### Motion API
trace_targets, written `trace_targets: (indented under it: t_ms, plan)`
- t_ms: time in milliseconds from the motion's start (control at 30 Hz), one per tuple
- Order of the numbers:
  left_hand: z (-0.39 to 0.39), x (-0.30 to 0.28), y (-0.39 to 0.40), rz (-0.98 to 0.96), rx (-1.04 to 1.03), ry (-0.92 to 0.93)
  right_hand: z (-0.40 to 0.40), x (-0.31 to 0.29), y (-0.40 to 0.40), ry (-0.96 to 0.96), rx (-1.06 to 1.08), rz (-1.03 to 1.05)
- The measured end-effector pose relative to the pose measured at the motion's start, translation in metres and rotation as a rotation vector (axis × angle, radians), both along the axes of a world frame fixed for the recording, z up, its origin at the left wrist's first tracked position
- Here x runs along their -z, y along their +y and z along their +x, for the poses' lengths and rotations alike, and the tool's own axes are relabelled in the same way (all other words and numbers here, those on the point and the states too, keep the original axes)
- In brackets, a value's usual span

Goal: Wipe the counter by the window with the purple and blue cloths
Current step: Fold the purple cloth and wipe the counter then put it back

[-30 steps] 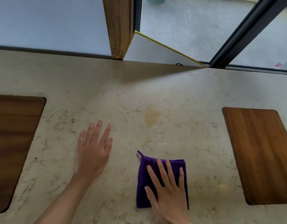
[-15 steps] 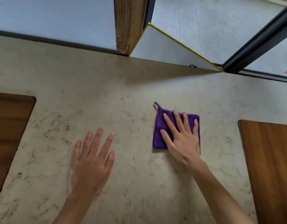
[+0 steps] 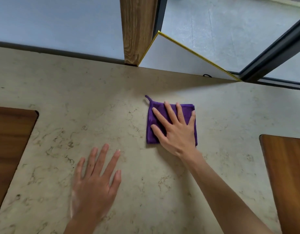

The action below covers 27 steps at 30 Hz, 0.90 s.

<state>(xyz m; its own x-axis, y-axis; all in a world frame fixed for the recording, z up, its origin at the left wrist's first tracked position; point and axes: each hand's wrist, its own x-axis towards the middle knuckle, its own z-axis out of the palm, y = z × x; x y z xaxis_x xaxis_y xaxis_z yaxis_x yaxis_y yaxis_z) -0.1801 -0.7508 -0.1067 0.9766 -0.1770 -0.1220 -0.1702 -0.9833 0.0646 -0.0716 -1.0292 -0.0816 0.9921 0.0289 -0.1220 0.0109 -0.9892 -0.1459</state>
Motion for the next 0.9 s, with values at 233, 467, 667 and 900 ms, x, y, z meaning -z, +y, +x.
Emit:
trace_targets:
  t_ms: [233,467,667,900]
  plan:
    - [0.002,-0.004,-0.001,0.026,-0.001,0.020,-0.197,0.005,0.040,-0.062,-0.099,0.025]
    - [-0.002,-0.005,-0.003,0.013,-0.017,0.013,-0.286,0.008,0.041,0.050,-0.214,-0.213]
    - [-0.002,-0.004,-0.002,0.003,-0.016,0.033,-0.197,0.001,0.040,0.006,-0.032,0.071]
    - [0.001,-0.005,-0.001,-0.013,-0.007,0.035,0.041,-0.001,0.014,0.001,0.009,0.080]
